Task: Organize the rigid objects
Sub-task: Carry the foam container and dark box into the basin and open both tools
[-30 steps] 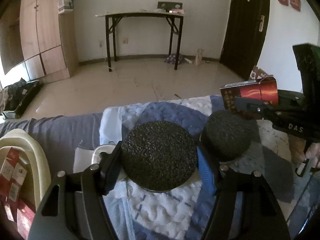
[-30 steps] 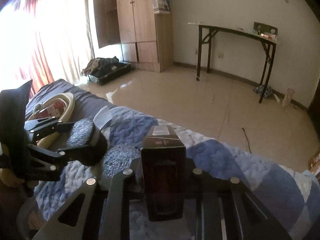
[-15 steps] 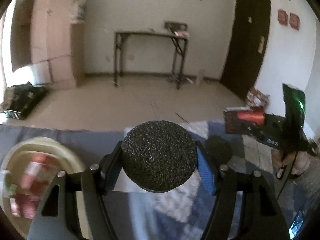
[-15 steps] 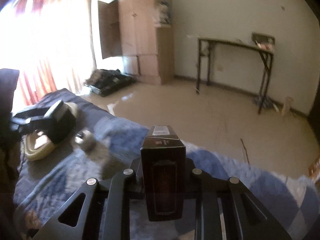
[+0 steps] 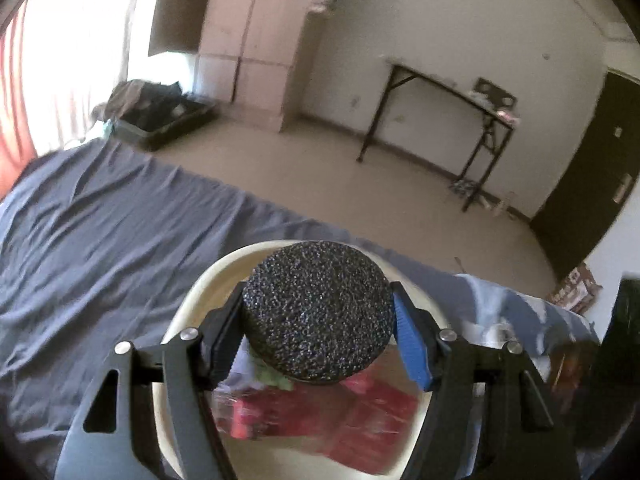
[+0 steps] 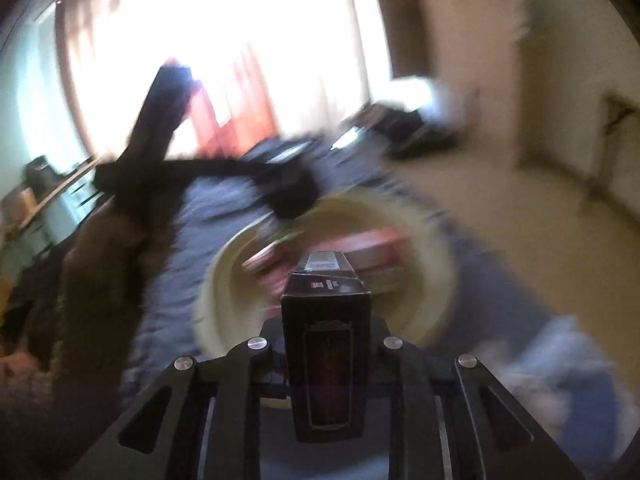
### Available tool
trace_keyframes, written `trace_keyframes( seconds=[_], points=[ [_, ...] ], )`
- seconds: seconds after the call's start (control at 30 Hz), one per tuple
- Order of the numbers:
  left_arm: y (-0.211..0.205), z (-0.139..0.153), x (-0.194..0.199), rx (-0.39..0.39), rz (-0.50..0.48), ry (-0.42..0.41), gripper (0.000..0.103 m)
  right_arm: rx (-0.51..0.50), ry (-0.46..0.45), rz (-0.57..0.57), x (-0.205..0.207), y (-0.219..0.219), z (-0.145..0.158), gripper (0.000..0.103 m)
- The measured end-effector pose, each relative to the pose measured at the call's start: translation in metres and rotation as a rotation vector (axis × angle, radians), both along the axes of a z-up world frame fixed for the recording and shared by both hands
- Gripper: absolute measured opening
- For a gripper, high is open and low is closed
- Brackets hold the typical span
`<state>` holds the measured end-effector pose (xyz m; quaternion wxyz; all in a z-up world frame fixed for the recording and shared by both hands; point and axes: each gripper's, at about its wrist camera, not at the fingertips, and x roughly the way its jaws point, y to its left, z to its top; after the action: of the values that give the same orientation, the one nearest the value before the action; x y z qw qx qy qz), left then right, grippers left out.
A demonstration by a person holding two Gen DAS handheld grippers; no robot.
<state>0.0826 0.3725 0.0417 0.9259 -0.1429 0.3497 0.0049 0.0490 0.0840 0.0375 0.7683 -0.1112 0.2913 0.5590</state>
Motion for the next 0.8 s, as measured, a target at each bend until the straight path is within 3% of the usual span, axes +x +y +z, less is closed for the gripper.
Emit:
trace_keyframes(
  seconds=[0.13,0.2,0.37,0.4,0.43,0.5,0.57,0.63,0.7,0.8],
  points=[
    [0.016,-0.018,0.012,-0.053,0.055,0.002,0.068,-0.078,0.090,0.102,0.004,0.041,-0.029,0.021],
    [0.014,-0.025,0.018,-0.037,0.033,0.019,0.068,-0.096,0.138,0.131,0.011,0.049,-0.039,0.021],
    [0.000,-0.034,0.026,-0.011,0.030,0.054,0.071,-0.081,0.202,0.163,0.030,0.057,-0.040,0.022],
    [-0.001,-0.034,0.026,-0.018,0.034,0.050,0.077,-0.089,0.204,0.167,0.035,0.059,-0.040,0.025],
    [-0.001,-0.034,0.026,-0.026,0.041,0.051,0.085,-0.105,0.200,0.162,0.034,0.064,-0.043,0.029],
    [0.000,-0.030,0.023,-0.035,0.052,0.044,0.095,-0.113,0.181,0.124,0.043,0.064,-0.043,0.073],
    [-0.002,-0.019,0.016,-0.039,0.057,0.015,0.101,-0.071,0.176,0.079,0.049,0.058,-0.038,0.089],
    [-0.005,-0.006,0.008,-0.052,0.055,-0.024,0.103,-0.027,0.155,0.032,0.056,0.042,-0.027,0.090],
    [-0.014,0.010,-0.001,-0.053,0.044,-0.063,0.103,0.025,0.113,-0.049,0.061,0.020,-0.010,0.103],
    [-0.040,0.030,-0.009,-0.027,-0.006,-0.095,0.103,0.071,0.001,-0.222,0.059,-0.032,0.016,0.103]
  ],
)
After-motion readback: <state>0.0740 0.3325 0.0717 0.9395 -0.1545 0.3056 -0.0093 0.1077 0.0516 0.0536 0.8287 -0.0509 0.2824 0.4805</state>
